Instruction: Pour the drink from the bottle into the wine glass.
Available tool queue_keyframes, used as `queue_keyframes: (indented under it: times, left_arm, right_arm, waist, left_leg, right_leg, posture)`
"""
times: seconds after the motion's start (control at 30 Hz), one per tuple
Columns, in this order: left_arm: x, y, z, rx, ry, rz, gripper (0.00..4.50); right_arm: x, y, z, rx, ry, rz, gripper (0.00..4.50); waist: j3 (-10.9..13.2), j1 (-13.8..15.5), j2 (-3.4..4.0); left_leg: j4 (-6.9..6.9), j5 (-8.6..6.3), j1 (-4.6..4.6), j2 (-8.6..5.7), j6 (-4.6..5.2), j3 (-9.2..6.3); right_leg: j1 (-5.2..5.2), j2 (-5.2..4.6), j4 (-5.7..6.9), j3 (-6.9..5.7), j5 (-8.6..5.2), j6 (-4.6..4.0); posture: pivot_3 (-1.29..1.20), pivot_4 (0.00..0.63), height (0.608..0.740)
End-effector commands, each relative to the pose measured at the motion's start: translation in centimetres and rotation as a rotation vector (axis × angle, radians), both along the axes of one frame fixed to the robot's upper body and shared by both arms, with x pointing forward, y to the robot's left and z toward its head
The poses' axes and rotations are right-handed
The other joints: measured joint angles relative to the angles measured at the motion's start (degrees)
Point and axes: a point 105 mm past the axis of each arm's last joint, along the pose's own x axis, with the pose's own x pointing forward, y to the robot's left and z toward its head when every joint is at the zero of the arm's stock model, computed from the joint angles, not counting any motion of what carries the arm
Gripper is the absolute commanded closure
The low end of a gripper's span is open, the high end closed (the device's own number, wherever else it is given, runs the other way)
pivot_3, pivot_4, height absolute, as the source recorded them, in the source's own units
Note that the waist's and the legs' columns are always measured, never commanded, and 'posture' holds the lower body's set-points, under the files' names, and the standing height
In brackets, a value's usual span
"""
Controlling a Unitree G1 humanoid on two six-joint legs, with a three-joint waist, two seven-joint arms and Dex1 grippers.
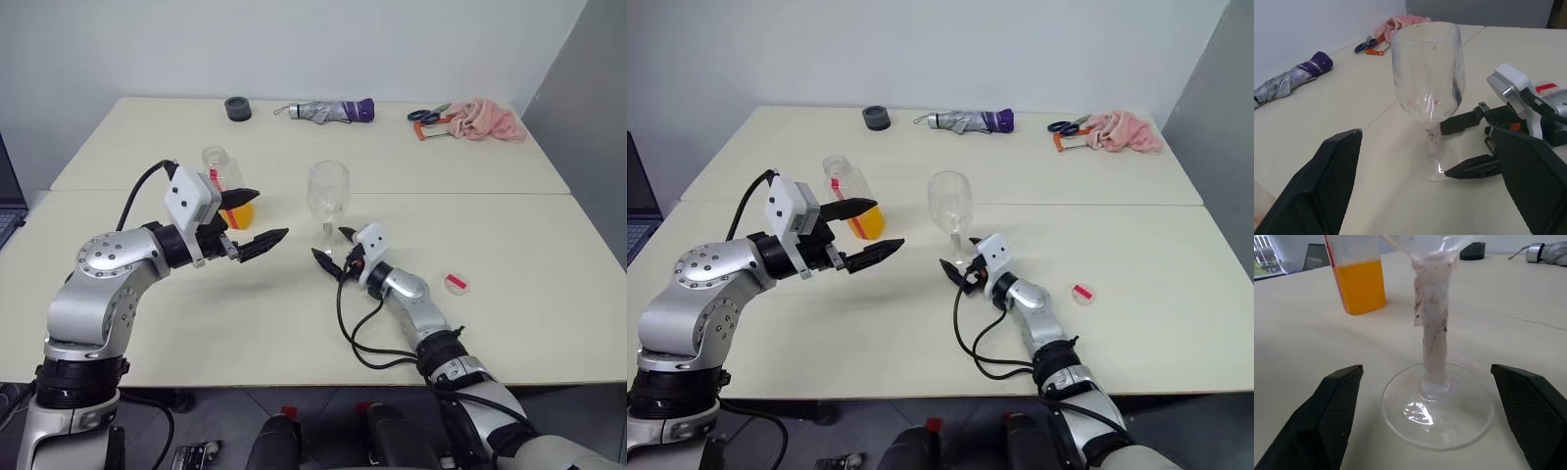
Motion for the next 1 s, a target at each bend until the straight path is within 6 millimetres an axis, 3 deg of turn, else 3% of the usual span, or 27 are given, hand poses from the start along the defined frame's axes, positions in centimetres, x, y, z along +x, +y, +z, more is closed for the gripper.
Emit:
queue_keyframes:
  times: [0.03, 0.17, 0.33, 0.57, 0.73, 1.0]
  left_arm:
    - [-0.5, -0.1, 1.1, -0.029, -0.045, -0.002, 0.00]
    - [-0.5, 0.6, -0.1, -0.063, -0.009, 0.045, 0.00]
    - [-0.3, 2.8, -4.3, -0.030, 0.096, 0.167, 0.00]
    - [1.3, 6.5, -8.4, -0.105, 0.096, 0.505, 0.00]
    - [2.2, 7.9, -9.3, -0.086, 0.024, 0.648, 0.00]
    - [4.5, 8.6, -8.0, -0.121, -0.033, 0.692, 0.00]
  right_arm:
    - [-0.6, -0.3, 1.2, 0.017, -0.033, 0.015, 0.03]
    - [-2.2, -1.7, 1.0, -0.031, -0.040, 0.059, 0.03]
    - [-6.1, -2.8, 1.5, -0.098, -0.042, 0.205, 0.03]
    - [-9.8, -4.4, 3.3, -0.178, -0.047, 0.320, 0.03]
    - [-11.4, -4.4, 4.8, -0.178, -0.053, 0.371, 0.03]
    - [-11.0, -4.1, 6.1, -0.136, -0.056, 0.345, 0.03]
  waist:
    - [0.0, 0.0, 0.00]
    - [0.0, 0.1, 0.00]
    - [0.0, 0.2, 0.00]
    - [0.0, 0.5, -0.01]
    - [0.0, 0.6, -0.05]
    - [0.0, 1.2, -0.08]
  left_leg:
    - [0.00, 0.00, 0.00, 0.00, 0.00, 0.00]
    - [0.00, 0.00, -0.01, 0.00, 0.00, 0.00]
    - [0.00, -0.01, -0.03, -0.01, 0.01, 0.01]
    - [0.04, 0.00, 0.03, -0.03, 0.01, -0.05]
    - [0.05, 0.00, 0.00, -0.06, 0.01, -0.07]
    - [0.06, 0.00, -0.01, -0.12, -0.01, -0.06]
  right_leg:
    - [0.00, 0.00, 0.00, 0.00, 0.00, 0.00]
    - [0.00, 0.00, -0.01, 0.00, 0.00, 0.00]
    - [0.00, -0.02, -0.04, 0.02, -0.01, 0.02]
    - [0.05, 0.03, -0.03, -0.02, -0.01, 0.03]
    - [0.05, 0.02, -0.04, -0.03, -0.01, 0.03]
    - [0.06, 0.06, -0.04, -0.08, -0.01, 0.03]
  posture:
    - [0.00, 0.150, 0.740]
    - [0.00, 0.150, 0.740]
    - [0.00, 0.150, 0.740]
    - [0.00, 0.150, 0.740]
    - [0.00, 0.150, 0.740]
    - [0.00, 0.150, 0.740]
